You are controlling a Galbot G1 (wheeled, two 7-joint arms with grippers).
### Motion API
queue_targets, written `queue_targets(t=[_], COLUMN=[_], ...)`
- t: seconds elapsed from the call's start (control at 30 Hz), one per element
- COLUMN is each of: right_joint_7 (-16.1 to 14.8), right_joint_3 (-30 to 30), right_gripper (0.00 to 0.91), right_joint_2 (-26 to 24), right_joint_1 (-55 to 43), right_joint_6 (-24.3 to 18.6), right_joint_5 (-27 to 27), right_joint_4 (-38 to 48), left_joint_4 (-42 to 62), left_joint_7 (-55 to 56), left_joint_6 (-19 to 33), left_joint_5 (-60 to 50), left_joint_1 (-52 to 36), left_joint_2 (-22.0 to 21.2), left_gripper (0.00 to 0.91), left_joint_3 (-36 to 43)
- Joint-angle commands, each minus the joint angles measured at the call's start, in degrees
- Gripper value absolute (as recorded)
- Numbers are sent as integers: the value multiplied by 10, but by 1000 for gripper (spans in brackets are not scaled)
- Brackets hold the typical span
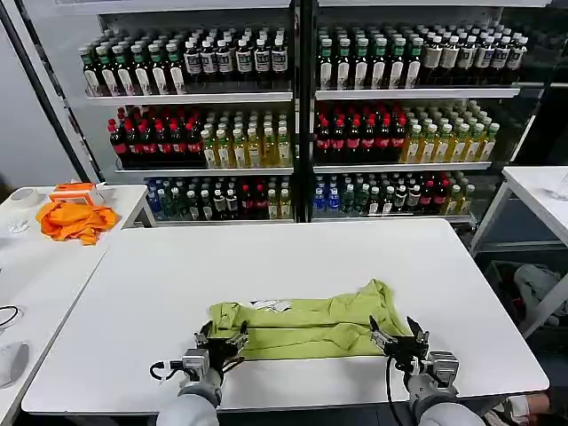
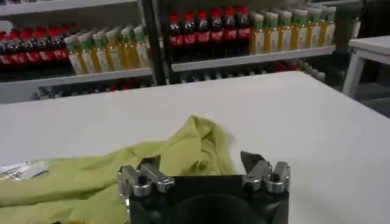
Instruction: Fold and organize the clothes.
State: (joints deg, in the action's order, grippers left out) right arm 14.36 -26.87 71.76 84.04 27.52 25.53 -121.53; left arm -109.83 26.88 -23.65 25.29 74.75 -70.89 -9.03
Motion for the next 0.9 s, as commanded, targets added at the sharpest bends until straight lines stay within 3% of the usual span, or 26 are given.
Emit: queue_targets(t=[0.03,0.63,0.9], right_joint_7=[0,3,3], right_joint_3=[-2,-3,-9], right_gripper=[907,907,907], right_joint_2=[1,2,-2], right_joint_1=[6,12,14], right_joint_6=[-1,-3,-6], right_joint_5=[-2,0,6], right_joint_4=[-4,-14,-18], left_joint_4=[17,4,-35], left_joint_7=[15,5,5], left_joint_6=[20,39,33], left_joint_5=[-4,28,94], left_joint_1=[17,25,12], left_joint_2=[-34,-34,14], left_gripper=[20,20,20], left_joint_3=[-2,-30,-104])
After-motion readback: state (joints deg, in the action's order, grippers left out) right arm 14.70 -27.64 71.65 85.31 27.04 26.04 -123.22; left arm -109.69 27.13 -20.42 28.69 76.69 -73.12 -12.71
